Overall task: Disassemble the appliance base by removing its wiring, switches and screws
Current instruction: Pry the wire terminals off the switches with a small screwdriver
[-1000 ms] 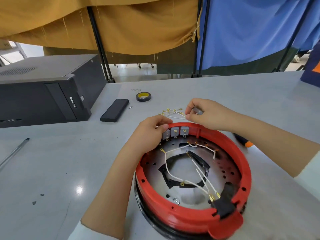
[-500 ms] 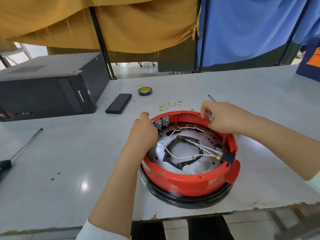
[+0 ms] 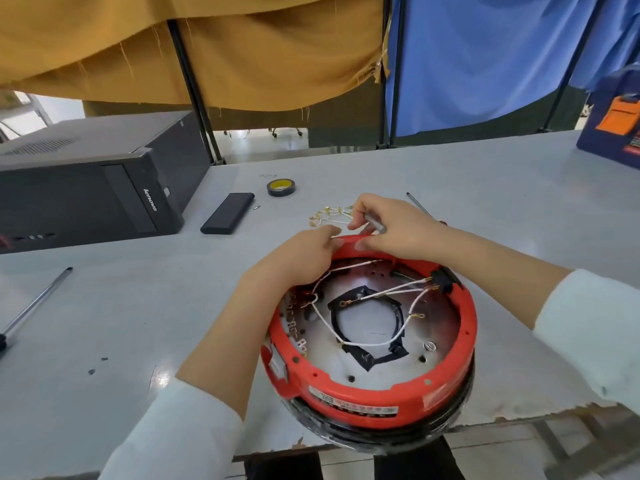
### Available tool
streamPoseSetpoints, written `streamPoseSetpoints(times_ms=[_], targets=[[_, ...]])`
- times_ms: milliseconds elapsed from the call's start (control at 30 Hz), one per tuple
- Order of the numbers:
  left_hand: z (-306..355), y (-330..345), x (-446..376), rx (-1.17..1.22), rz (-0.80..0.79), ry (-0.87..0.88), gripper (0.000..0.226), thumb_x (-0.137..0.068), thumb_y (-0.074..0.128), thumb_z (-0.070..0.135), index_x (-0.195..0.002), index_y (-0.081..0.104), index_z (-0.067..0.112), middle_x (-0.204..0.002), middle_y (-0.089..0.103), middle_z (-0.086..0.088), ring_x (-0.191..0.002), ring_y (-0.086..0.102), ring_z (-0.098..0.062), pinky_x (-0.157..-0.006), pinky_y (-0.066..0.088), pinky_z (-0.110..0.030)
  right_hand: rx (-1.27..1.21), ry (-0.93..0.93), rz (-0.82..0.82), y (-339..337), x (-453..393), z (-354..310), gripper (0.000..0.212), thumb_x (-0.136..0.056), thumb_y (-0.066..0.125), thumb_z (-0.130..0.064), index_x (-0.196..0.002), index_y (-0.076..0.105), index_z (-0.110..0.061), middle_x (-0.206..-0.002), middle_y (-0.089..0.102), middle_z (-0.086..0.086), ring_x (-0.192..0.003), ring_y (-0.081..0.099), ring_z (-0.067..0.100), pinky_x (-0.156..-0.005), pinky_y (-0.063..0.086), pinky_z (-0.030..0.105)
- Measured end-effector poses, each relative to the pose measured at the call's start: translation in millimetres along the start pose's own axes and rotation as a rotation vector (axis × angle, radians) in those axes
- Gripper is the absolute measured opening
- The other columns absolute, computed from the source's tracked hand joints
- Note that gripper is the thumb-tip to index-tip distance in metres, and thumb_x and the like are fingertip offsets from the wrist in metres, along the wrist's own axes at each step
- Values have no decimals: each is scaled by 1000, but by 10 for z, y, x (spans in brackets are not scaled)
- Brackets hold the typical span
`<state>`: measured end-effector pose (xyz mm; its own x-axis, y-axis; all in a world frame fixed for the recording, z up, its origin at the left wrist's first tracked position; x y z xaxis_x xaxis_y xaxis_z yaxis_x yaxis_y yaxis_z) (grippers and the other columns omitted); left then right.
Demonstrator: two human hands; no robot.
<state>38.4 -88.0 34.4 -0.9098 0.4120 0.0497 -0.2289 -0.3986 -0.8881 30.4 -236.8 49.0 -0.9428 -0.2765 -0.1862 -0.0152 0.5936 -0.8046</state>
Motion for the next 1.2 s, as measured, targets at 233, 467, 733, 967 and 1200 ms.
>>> streamPoseSetpoints(times_ms=[233,467,733,967,1200], targets=[[-376,-117,228,-76,119,-316,29,-101,33,19,-125,47,11,-124,54,-15,-111,51,-30,-79,34,-29,67,28,107,-63,95,106,18,-81,67,-18,-87,53,-28,-80,57,-9,-73,54,8,-59,37,10],[-279,-128,489,-242,92,-521,31,-94,35,8,-124,40,3,-122,51,-19,-109,51,-34,-74,35,-32,85,111,174,-21,149,149,26,-83,55,-2,-86,50,-28,-79,55,-10,-77,53,14,-78,41,29],[-141,-229,297,-240,32,-205,42,-98,38,34,-135,40,15,-138,45,-10,-123,44,-28,-99,36,-35,11,29,130,42,2,190,38,-84,58,-1,-74,48,-37,-79,57,-10,-68,50,0,-53,35,6],[-117,-128,-193,-46,96,15,33,-99,38,19,-128,53,21,-128,57,-4,-118,50,-22,-89,35,-26,-358,-28,217,81,-262,27,26,-95,46,-44,-86,60,-24,-77,65,-8,-70,56,-2,-68,39,17],[-274,-85,-234,70,160,47,34,-98,42,17,-125,58,31,-126,59,6,-116,51,-15,-93,36,-24,-669,-5,222,87,-374,34,53,-95,48,-45,-72,73,-5,-44,44,0,-34,35,2,-37,29,11]])
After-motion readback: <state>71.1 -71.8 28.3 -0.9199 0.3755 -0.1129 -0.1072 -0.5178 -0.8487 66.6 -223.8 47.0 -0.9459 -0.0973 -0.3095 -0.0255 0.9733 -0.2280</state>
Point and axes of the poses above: each hand's wrist, its own x-axis away from the middle knuckle, its own y-axis out of the palm, z = x × y, the point moved 3 cm from there along -x, towards the middle knuckle
